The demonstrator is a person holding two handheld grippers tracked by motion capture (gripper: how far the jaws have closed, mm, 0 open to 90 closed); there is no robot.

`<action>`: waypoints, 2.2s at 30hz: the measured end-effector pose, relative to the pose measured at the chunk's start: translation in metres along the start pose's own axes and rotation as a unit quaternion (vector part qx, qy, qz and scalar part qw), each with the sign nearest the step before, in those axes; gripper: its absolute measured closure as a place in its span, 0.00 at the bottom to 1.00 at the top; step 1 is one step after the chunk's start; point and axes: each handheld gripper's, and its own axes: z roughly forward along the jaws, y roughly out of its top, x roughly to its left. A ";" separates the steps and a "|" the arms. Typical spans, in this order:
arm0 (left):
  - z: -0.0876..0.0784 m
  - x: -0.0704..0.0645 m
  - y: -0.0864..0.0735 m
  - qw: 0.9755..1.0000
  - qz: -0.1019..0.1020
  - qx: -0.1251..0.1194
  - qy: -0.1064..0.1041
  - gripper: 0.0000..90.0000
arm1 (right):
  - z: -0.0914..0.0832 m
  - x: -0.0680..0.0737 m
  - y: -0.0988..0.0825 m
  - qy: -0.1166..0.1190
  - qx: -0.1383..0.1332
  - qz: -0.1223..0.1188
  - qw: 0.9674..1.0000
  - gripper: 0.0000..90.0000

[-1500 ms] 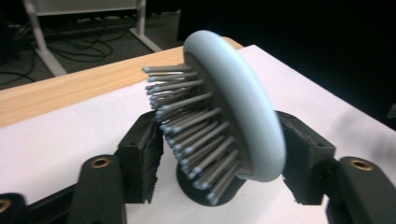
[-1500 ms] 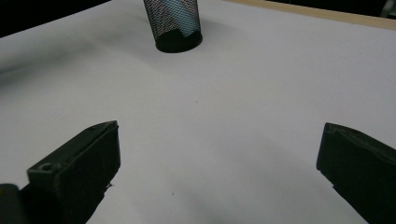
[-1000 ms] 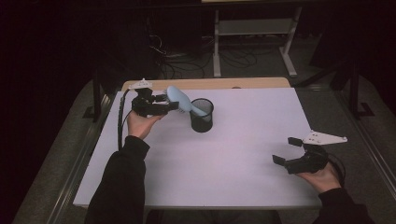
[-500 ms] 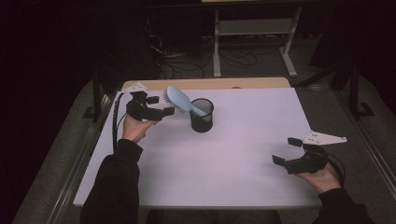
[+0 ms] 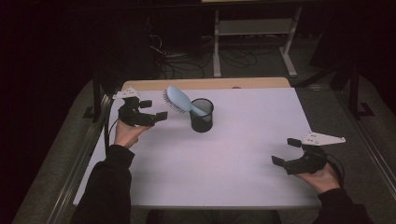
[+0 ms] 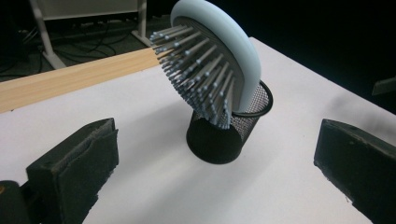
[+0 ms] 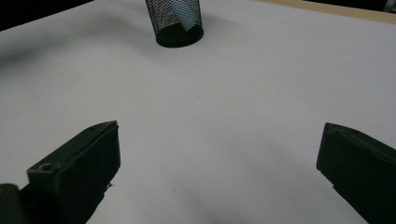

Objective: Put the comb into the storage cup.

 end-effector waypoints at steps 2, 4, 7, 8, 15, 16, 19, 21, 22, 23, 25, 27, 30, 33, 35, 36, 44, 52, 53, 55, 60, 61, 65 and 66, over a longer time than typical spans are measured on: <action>-0.002 -0.001 -0.001 1.000 0.001 -0.001 0.000 0.00 | 0.000 0.000 0.000 0.000 0.000 0.000 1.000 0.00; -0.004 -0.001 -0.003 1.000 0.000 0.000 0.001 0.00 | 0.000 0.000 0.000 0.000 0.000 0.000 1.000 0.00; -0.007 0.001 -0.007 1.000 -0.001 -0.003 0.005 0.00 | -0.001 0.000 0.000 0.000 -0.001 0.000 1.000 0.00; -0.007 0.001 -0.008 1.000 -0.002 -0.004 0.006 0.00 | -0.001 0.000 0.000 0.000 -0.001 0.000 1.000 0.00; -0.015 0.004 -0.020 1.000 -0.008 -0.013 0.010 0.00 | 0.000 0.001 0.000 0.000 -0.002 0.000 1.000 0.00; -0.017 0.005 -0.023 1.000 -0.008 -0.013 0.011 0.00 | 0.000 0.001 0.000 0.000 -0.002 0.000 1.000 0.00; -0.021 0.006 -0.027 1.000 -0.012 -0.017 0.014 0.00 | 0.000 0.001 -0.001 0.000 -0.001 0.000 1.000 0.00; -0.024 0.006 -0.030 1.000 -0.013 -0.021 0.016 0.00 | 0.000 0.001 -0.001 0.000 -0.001 -0.001 1.000 0.00; -0.025 0.006 -0.031 1.000 -0.014 -0.022 0.015 0.00 | 0.000 0.001 -0.001 0.000 -0.001 -0.001 1.000 0.00; -0.027 0.006 -0.033 1.000 -0.011 -0.020 0.017 0.00 | 0.000 0.001 -0.001 0.000 -0.001 -0.001 1.000 0.00; -0.029 0.005 -0.036 1.000 -0.012 -0.022 0.019 0.00 | 0.000 0.001 -0.001 -0.001 -0.001 -0.001 1.000 0.00; -0.032 0.006 -0.039 0.999 -0.013 -0.024 0.021 0.00 | 0.000 0.001 -0.001 -0.001 -0.001 -0.001 1.000 0.00; -0.037 0.007 -0.044 0.999 -0.016 -0.026 0.024 0.00 | 0.000 0.001 -0.001 -0.001 0.000 -0.002 1.000 0.00; -0.041 0.008 -0.048 0.999 -0.016 -0.025 0.026 0.00 | 0.000 0.001 -0.001 -0.001 0.000 -0.002 1.000 0.00; -0.043 0.008 -0.051 0.999 -0.019 -0.025 0.027 0.00 | 0.000 0.001 -0.001 -0.001 0.000 -0.002 1.000 0.00; -0.044 0.009 -0.053 0.999 -0.018 -0.024 0.028 0.00 | 0.000 0.001 -0.001 -0.001 0.000 -0.002 1.000 0.00; -0.051 0.010 -0.063 0.999 -0.023 -0.026 0.032 0.00 | 0.000 0.001 -0.001 -0.001 0.001 -0.002 1.000 0.00; -0.056 0.010 -0.072 0.999 -0.021 -0.028 0.035 0.00 | 0.000 0.002 -0.001 -0.001 0.001 -0.003 1.000 0.00; -0.057 0.010 -0.074 0.999 -0.022 -0.028 0.035 0.00 | 0.000 0.002 -0.001 -0.002 0.001 -0.002 1.000 0.00; -0.058 0.010 -0.077 0.999 -0.022 -0.031 0.036 0.00 | 0.000 0.002 -0.001 -0.002 0.001 -0.002 1.000 0.00; -0.064 0.011 -0.089 0.998 -0.024 -0.041 0.043 0.00 | 0.000 0.002 -0.002 -0.002 0.001 -0.003 1.000 0.00; -0.065 0.011 -0.092 0.998 -0.024 -0.044 0.046 0.00 | 0.000 0.002 -0.002 -0.002 0.002 -0.002 1.000 0.00; -0.069 0.012 -0.099 0.997 -0.026 -0.048 0.053 0.00 | 0.000 0.002 -0.002 -0.002 0.003 -0.003 1.000 0.00; -0.071 0.012 -0.101 0.997 -0.026 -0.050 0.054 0.00 | 0.000 0.002 -0.002 -0.002 0.003 -0.003 1.000 0.00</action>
